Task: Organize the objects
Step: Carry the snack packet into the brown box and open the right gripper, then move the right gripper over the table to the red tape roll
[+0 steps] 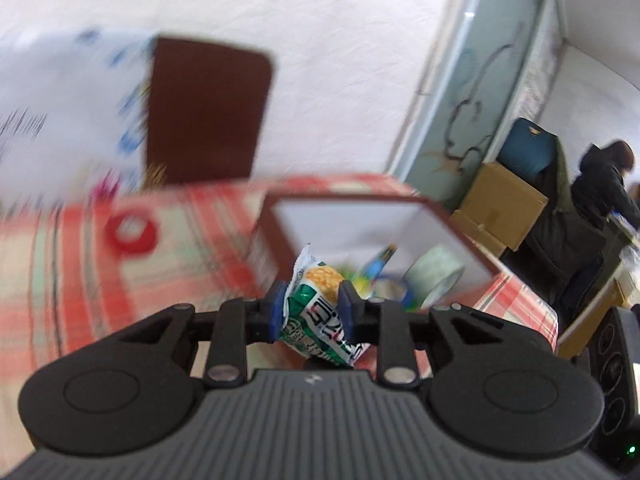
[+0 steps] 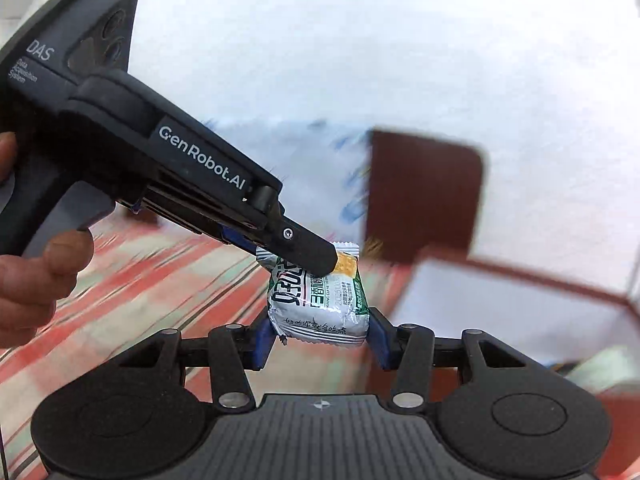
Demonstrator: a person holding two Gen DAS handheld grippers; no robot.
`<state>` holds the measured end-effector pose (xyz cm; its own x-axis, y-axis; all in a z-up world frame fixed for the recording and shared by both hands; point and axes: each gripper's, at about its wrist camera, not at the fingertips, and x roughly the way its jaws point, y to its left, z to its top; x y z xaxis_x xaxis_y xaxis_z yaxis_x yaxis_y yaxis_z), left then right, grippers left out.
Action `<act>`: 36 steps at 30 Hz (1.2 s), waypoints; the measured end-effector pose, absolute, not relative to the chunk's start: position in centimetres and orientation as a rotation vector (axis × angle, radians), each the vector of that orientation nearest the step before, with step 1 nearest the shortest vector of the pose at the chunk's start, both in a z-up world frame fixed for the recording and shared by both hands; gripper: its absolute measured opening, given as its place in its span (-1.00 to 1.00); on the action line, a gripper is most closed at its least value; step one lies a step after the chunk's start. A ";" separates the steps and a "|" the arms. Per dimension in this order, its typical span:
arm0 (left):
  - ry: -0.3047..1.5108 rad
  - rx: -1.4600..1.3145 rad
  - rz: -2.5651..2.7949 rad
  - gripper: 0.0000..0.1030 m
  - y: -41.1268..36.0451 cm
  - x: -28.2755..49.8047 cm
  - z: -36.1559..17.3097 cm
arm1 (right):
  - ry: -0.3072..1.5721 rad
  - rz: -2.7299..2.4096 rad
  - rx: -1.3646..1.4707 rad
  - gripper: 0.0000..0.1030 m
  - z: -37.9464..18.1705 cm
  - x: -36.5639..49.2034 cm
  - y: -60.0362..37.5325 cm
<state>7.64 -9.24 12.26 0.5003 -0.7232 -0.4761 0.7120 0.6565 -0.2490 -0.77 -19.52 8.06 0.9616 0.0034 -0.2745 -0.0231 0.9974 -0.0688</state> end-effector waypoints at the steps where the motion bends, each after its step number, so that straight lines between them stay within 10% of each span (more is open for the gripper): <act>1: 0.572 -0.003 -0.879 -0.42 -10.4 7.8 12.7 | 0.266 -0.011 -0.068 -0.09 8.4 -0.7 -20.3; 16: 0.586 0.121 -0.764 -0.10 -16.9 9.5 10.8 | 0.318 -0.177 0.045 0.34 6.0 3.2 -26.3; 36: 0.678 0.067 -0.491 0.00 -8.2 7.7 7.1 | 0.282 -0.122 0.037 0.37 6.7 -2.0 -20.9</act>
<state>7.72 -8.16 7.14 0.6700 -0.4138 -0.6163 0.4565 0.8844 -0.0975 -2.03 -20.92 6.74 0.9532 -0.1150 -0.2795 0.1254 0.9919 0.0195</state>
